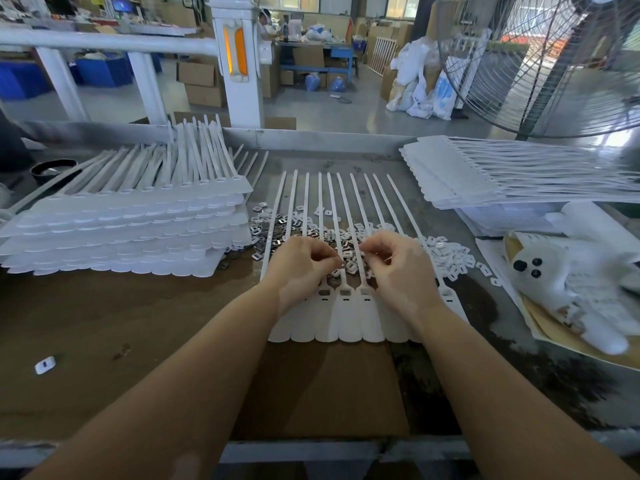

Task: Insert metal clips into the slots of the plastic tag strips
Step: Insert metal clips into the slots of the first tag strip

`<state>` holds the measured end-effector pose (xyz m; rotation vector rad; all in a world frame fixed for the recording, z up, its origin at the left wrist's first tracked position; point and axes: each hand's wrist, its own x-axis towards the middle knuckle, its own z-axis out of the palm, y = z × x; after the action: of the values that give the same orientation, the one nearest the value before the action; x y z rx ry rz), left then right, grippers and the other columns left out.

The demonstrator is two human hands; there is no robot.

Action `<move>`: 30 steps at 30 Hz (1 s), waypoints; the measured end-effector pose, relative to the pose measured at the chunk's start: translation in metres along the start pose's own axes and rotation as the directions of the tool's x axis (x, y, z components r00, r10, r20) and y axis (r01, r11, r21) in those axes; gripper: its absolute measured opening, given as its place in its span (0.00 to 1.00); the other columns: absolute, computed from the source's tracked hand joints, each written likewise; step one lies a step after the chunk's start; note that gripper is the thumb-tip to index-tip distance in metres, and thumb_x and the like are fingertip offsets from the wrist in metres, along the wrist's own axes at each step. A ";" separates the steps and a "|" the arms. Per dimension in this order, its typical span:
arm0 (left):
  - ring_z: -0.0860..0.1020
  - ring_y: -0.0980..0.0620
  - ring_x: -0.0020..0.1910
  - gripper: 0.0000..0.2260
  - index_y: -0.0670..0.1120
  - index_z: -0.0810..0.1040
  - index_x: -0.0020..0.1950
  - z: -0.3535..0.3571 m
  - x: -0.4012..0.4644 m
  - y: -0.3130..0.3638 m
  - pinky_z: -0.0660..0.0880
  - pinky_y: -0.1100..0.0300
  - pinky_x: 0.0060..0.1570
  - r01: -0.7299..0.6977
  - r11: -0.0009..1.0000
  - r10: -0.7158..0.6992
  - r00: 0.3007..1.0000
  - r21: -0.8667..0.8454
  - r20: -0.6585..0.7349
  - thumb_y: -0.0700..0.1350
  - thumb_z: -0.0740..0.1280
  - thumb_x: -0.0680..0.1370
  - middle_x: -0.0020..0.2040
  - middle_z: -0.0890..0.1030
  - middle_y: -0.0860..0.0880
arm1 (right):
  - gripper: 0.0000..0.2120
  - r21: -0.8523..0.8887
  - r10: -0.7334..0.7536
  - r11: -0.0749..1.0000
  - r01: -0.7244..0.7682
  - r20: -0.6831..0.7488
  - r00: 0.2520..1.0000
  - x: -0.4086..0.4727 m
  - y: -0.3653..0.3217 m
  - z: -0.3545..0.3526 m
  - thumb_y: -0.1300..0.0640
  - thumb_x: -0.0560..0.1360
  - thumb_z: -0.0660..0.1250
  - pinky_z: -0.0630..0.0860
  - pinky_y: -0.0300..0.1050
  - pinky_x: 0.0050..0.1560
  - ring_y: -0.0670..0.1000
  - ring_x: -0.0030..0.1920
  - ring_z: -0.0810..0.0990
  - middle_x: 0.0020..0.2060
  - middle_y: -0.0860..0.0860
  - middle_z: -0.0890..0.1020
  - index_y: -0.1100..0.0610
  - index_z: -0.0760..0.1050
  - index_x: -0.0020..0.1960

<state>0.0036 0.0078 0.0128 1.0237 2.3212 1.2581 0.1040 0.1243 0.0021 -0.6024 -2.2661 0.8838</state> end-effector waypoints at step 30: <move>0.79 0.44 0.46 0.05 0.51 0.82 0.32 0.013 -0.003 0.018 0.69 0.40 0.60 0.140 0.987 -0.152 0.974 0.078 0.170 0.48 0.76 0.66 0.34 0.82 0.48 | 0.10 -0.198 -0.025 0.979 0.035 0.053 0.998 -0.008 0.012 0.000 0.65 0.74 0.61 0.67 0.39 0.48 0.48 0.49 0.73 0.43 0.49 0.78 0.56 0.80 0.45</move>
<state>0.0208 0.0197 0.0201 0.9247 2.2682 1.0005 0.1116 0.1277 -0.0094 -0.6380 -2.4216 0.6683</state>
